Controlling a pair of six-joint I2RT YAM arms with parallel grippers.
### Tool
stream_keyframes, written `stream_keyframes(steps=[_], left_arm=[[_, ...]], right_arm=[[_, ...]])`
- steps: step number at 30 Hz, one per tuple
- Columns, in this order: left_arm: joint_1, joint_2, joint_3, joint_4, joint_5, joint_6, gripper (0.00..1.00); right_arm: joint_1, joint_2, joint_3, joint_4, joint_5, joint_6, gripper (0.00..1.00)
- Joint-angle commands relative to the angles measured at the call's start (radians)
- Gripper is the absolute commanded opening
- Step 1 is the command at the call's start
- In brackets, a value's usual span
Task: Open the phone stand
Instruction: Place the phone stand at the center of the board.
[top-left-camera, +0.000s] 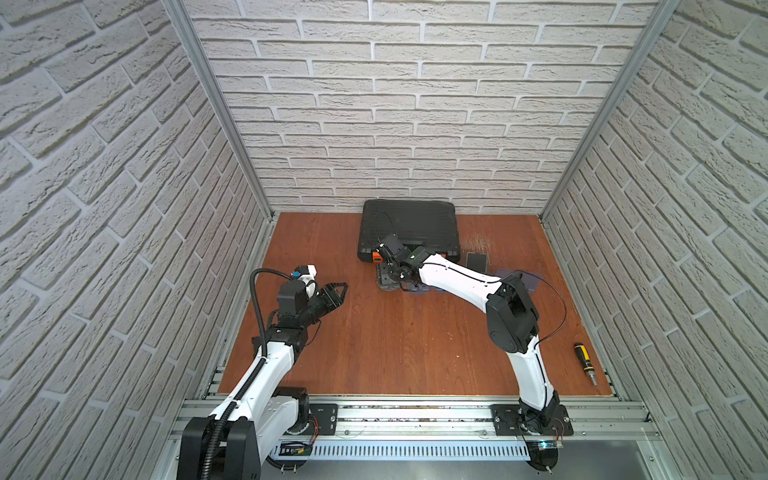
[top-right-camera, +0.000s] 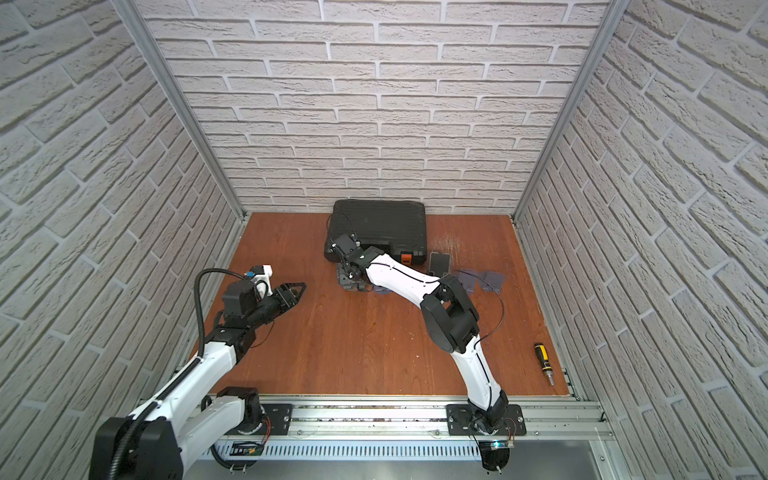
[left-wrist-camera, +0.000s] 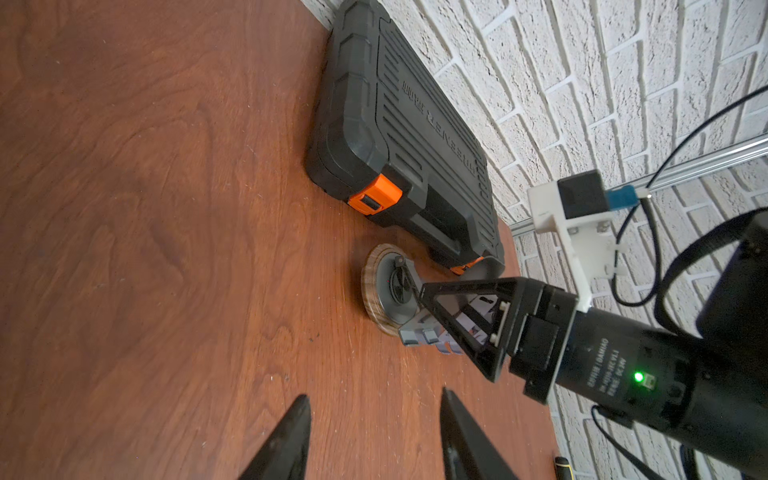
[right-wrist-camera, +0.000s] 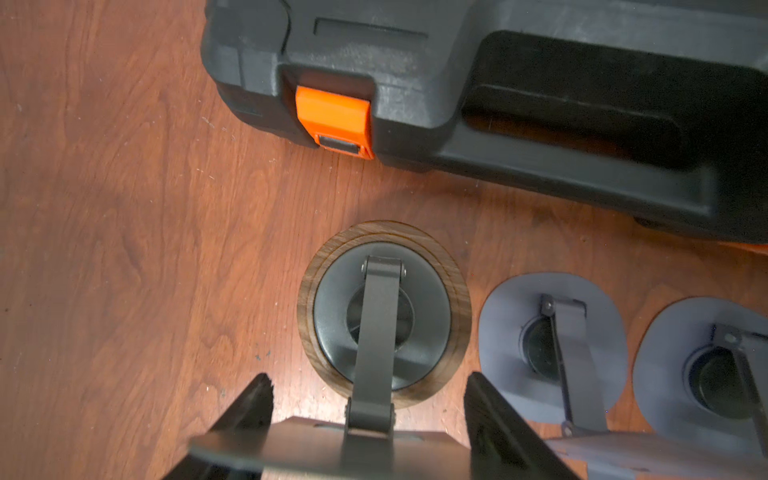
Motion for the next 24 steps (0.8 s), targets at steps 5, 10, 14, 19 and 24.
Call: stream_keyframes(steps=[5,10,14,19,24], left_arm=[[0.018,-0.003,-0.011,0.010,0.005,0.018,0.51],[0.019,-0.002,-0.012,0.015,0.008,0.016,0.51],[0.021,0.002,-0.012,0.020,0.011,0.015,0.51],[0.022,0.010,-0.014,0.022,0.013,0.015,0.52],[0.023,0.017,-0.014,0.025,0.013,0.015,0.53]], right_arm=[[0.006,0.047,0.056,0.020,0.018,0.022,0.16],[0.005,0.062,0.059,0.010,0.017,0.027,0.16],[0.001,0.074,0.061,0.005,0.009,0.033,0.20],[0.001,0.077,0.061,-0.006,0.007,0.044,0.32],[-0.001,0.077,0.062,-0.011,-0.001,0.050,0.53]])
